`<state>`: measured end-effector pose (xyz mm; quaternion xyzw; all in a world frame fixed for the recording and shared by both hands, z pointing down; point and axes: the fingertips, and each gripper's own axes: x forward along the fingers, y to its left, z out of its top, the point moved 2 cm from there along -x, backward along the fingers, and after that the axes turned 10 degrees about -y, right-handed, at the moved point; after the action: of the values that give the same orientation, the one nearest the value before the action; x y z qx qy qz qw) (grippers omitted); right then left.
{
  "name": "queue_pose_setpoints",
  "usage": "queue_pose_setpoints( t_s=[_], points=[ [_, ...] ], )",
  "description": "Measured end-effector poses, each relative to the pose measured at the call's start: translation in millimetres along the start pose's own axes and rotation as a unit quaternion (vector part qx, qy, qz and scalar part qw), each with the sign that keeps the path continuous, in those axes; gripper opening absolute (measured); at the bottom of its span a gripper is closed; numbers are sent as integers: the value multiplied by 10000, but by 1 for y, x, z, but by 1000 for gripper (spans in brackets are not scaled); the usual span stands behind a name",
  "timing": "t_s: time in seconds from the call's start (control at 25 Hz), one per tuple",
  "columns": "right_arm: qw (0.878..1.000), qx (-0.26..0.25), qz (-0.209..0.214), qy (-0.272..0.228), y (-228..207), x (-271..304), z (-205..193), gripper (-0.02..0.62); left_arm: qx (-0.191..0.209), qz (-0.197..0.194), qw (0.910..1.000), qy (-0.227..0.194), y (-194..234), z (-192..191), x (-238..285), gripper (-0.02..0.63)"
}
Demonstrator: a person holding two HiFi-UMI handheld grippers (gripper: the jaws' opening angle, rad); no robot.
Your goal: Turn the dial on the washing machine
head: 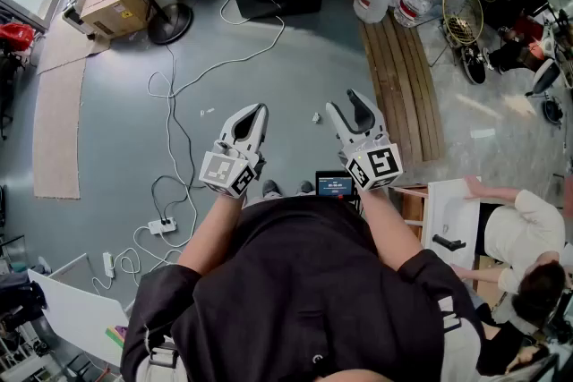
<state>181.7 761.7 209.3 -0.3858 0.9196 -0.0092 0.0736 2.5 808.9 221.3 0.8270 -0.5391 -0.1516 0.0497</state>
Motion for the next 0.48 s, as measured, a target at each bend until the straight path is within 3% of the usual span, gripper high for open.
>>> queue_pose_setpoints(
  t_s=[0.48],
  points=[
    [9994, 86, -306, -125, -26, -6, 3, 204, 81, 16, 10000, -4, -4, -5, 11, -6]
  ],
)
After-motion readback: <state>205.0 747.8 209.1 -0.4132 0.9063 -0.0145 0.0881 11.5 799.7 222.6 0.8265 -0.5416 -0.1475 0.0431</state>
